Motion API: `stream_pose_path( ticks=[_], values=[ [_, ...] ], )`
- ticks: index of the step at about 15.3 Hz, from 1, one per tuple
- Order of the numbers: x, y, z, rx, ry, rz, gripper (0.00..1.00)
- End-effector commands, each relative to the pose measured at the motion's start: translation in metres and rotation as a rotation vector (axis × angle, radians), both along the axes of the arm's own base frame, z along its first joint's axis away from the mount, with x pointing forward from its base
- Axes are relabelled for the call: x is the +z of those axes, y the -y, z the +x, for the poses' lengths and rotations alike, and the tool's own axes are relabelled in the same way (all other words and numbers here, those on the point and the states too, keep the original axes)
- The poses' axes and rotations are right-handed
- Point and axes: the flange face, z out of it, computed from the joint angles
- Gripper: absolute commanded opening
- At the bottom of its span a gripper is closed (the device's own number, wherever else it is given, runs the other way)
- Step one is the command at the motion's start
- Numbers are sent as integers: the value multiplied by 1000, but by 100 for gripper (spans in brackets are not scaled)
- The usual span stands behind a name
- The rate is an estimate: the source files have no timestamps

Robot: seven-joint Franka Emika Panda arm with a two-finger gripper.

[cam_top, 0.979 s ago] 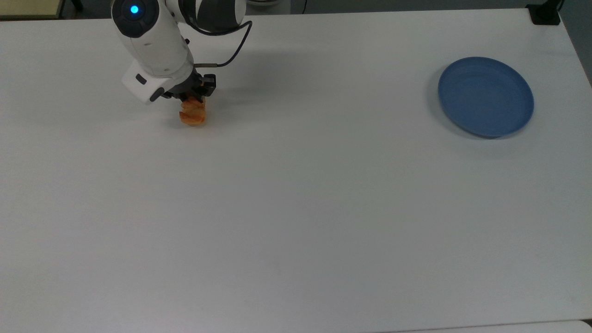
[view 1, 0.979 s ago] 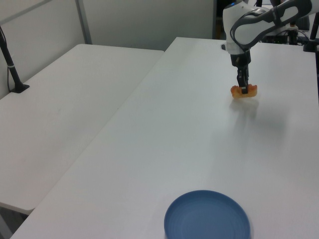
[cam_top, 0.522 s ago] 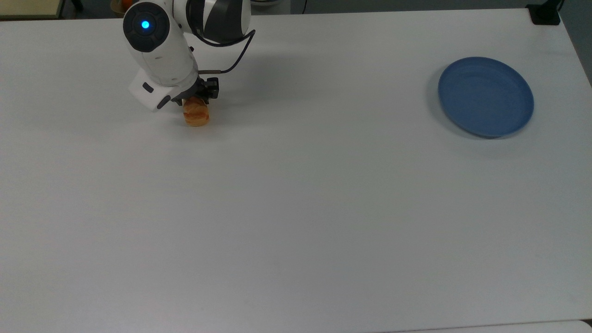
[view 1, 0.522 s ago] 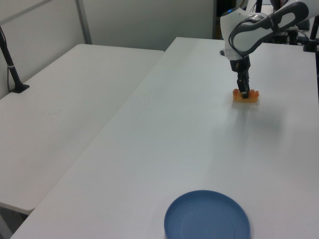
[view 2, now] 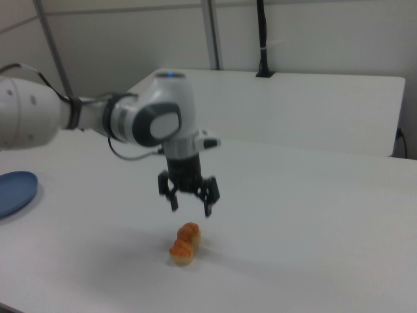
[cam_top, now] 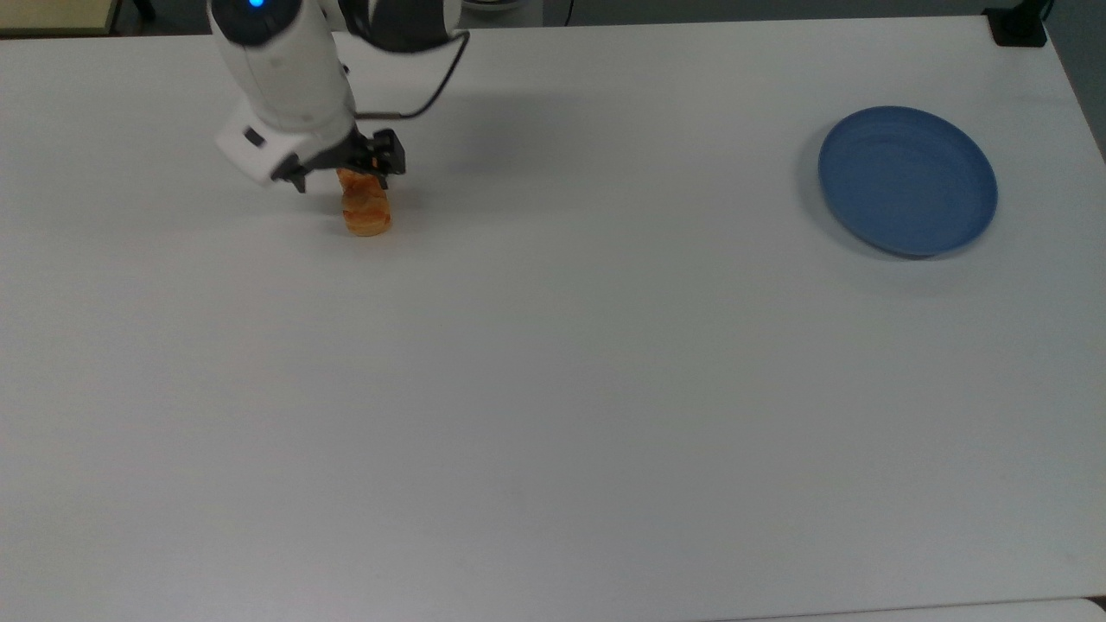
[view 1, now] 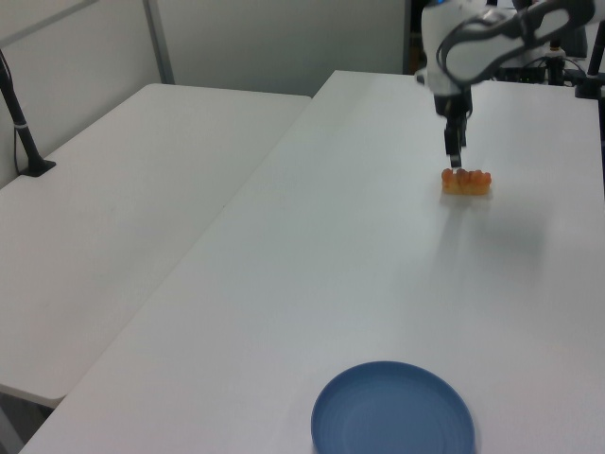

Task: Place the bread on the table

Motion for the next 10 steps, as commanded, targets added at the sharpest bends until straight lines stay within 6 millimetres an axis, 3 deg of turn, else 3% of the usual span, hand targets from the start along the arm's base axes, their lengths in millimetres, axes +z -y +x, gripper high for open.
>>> stream_pose_path(
  ticks=[1,2,5,10],
  values=[
    [108,28,-24,-123,189,5,100],
    [127,30,-28,-138,219,7,100],
    [153,22,-36,-230,214,13,100],
    [172,31,-38,-263,227,12,100]
  ],
)
